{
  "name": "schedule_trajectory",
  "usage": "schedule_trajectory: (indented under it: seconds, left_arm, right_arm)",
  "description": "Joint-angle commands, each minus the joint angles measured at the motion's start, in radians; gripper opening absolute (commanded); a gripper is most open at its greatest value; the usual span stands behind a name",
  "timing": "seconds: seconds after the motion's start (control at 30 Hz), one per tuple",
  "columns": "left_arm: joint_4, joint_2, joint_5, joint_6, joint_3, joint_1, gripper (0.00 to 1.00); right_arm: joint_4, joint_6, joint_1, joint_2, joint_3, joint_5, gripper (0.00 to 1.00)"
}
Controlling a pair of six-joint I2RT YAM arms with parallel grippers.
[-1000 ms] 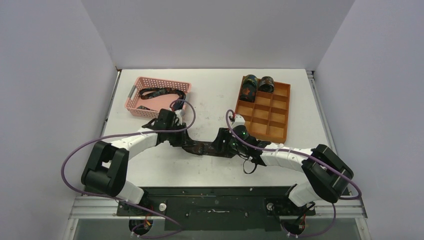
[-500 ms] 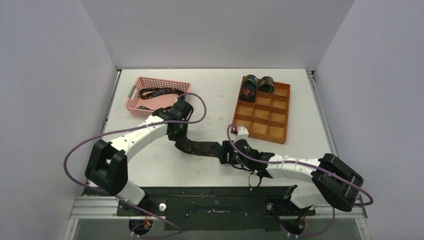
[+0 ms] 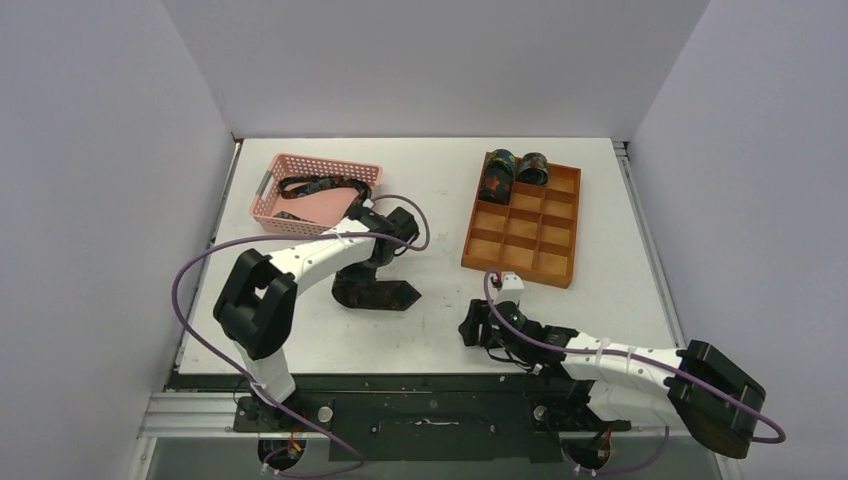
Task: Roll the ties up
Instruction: Roll the tie at the center of the board.
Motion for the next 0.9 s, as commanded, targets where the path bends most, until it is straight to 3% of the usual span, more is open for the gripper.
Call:
schedule_trajectory:
  seconds: [0.0,0.43,0.63,0.87]
  left_arm:
    - [-0.124,0.05,-0.174,-0.064,0.091,-0.045,0.0]
    - [-0.359,0.332,-0.437,-0.289,0.179,-0.187,0.0]
    - [-0.428,0.405,-0.482,-0.334,0.251,-0.226,0.0]
    - [-0.349,0.456,-0.408,-0.281,0.274,-0.269,0.19]
  right_arm:
    - [-0.008,0.035,0.012,-0.036,-0.029,0.035,0.62]
    - [-0.036,0.044,0.022,-0.084,-0.048,0.053,0.62]
    - [-0.034,0.048,0.023,-0.084,-0.052,0.053,0.62]
    - [-0.04,0.049,0.022,-0.096,-0.055,0.061,0.63]
